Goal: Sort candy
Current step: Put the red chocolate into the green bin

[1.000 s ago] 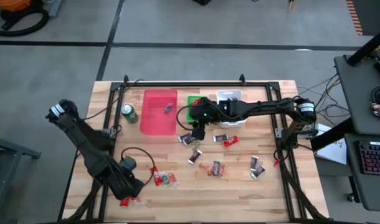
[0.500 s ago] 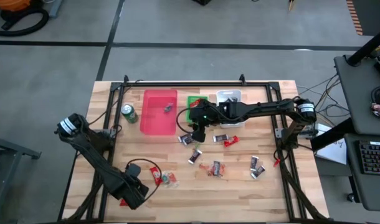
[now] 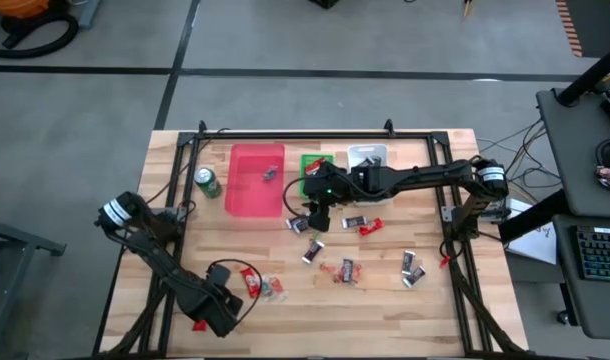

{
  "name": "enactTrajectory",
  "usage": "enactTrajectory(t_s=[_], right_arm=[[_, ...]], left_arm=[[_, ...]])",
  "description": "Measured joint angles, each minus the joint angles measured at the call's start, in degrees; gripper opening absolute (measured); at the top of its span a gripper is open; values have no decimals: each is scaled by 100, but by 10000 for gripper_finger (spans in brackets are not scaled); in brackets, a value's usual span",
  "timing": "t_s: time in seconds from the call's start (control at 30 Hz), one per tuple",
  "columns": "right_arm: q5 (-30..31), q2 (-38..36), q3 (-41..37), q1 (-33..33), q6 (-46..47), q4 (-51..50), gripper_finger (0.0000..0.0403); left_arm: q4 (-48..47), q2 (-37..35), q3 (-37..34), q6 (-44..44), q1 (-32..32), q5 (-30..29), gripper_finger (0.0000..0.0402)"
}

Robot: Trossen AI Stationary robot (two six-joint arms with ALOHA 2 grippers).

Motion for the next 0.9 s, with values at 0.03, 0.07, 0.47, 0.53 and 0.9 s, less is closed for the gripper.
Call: enactTrajectory(t_s=[0.03,0.07,0.47,0.53,0.9], right_arm=[[-1,0,-2,3,0,-2,155],[0,0,-2,5,1,0,155],[1,-146,-8,18,28,-205,139],[2,-291,-8,27,28,-214,136],[-2,-1072,-534,523,-142,-111,129]], left_arm=[[80,30,-31,1,0,0,102],[133,40,-52,0,0,0,95],[-324,-246,31,312,9,-1088,10],[-502,-342,56,405,9,-1376,8],[730,-1584,277,3422,159,-5741,1]])
